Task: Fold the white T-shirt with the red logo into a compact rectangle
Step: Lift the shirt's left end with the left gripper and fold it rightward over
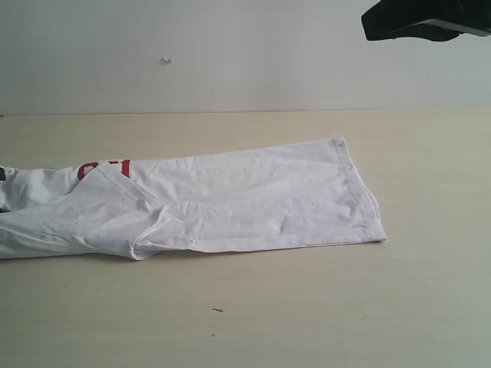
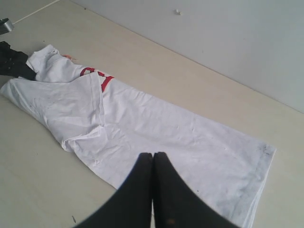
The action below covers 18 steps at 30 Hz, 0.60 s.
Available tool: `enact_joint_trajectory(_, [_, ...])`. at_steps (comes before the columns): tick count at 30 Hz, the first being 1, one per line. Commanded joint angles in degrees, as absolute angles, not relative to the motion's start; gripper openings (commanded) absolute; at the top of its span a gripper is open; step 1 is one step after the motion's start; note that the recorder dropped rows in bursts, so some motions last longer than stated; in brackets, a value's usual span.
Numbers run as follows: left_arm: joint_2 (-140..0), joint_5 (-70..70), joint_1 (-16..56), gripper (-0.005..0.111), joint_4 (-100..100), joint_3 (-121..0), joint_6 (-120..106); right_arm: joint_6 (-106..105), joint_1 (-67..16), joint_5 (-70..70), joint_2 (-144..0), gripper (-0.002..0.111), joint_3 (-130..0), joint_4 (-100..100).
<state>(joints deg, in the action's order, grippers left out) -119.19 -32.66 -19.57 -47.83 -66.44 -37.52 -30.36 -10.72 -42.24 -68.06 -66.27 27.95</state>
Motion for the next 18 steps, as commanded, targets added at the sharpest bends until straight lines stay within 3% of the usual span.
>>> enact_joint_trajectory(1, [-115.6,-34.9,-19.4,0.0,-47.7,-66.4,-37.6,-30.2,-10.7,-41.8,-67.7,0.0,-66.0,28.2])
enact_joint_trajectory(9, [-107.3,-43.1,-17.9,0.0,-50.8,-71.0,-37.6,-29.7,-10.7,-41.9,-67.9,0.0,-66.0,28.2])
enact_joint_trajectory(18, [-100.7,-48.0,-8.4,0.0,-59.9,-78.2,-34.9,-26.0,-10.7,-42.3,-69.4,0.003,-66.0,26.9])
